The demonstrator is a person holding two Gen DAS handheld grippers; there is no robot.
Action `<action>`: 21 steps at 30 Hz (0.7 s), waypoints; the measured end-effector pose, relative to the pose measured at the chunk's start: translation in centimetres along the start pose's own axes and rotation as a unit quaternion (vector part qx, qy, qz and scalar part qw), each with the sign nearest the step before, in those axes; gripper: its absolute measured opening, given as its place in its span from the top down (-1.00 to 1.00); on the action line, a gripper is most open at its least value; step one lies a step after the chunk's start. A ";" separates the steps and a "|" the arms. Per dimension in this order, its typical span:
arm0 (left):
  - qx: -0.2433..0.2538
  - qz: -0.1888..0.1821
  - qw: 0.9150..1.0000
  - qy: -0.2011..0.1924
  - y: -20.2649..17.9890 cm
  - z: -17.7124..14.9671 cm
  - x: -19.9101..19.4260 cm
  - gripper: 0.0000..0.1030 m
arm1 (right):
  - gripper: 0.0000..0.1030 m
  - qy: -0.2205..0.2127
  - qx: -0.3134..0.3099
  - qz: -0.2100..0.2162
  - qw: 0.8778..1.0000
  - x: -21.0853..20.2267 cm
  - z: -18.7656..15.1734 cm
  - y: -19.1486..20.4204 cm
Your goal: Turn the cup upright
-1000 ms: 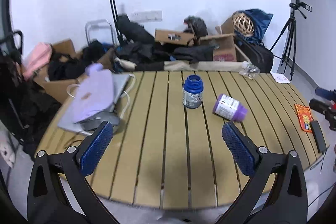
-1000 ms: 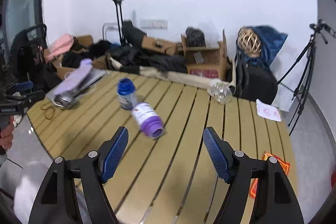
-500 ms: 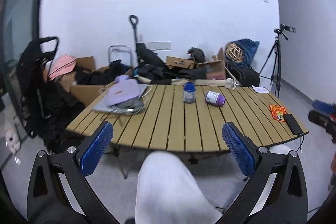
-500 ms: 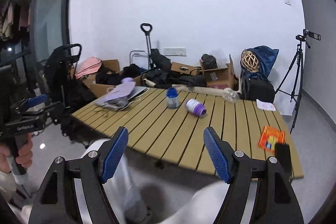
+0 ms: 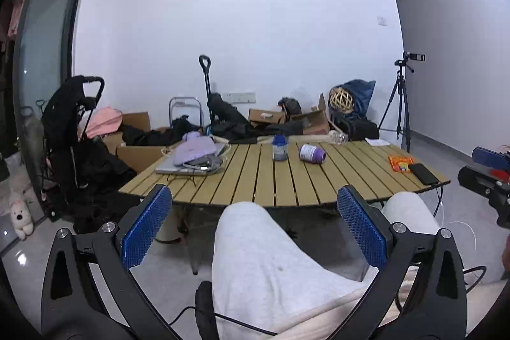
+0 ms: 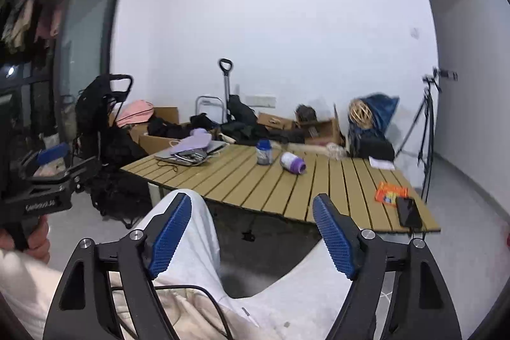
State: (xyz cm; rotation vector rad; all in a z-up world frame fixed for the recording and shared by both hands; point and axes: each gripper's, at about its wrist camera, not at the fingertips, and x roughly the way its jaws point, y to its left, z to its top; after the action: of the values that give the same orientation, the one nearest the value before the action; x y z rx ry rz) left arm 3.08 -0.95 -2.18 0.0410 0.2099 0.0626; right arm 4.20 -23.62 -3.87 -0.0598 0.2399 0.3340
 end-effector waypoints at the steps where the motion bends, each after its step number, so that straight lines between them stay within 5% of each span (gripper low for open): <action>1: 0.003 -0.002 1.000 -0.005 -0.1 0.2 -0.1 -1.00 | -0.62 -0.003 0.000 0.003 1.000 -0.1 0.2 0.1; 21: -0.014 0.004 1.000 -0.015 0.0 0.0 -1.4 -1.00 | -0.62 -0.015 -0.005 0.017 1.000 -0.7 0.1 0.7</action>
State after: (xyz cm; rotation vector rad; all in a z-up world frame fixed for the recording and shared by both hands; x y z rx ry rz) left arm 1.71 -1.03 -1.92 0.0143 0.1796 0.0728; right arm 3.37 -23.16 -3.65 -0.0613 0.2087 0.3689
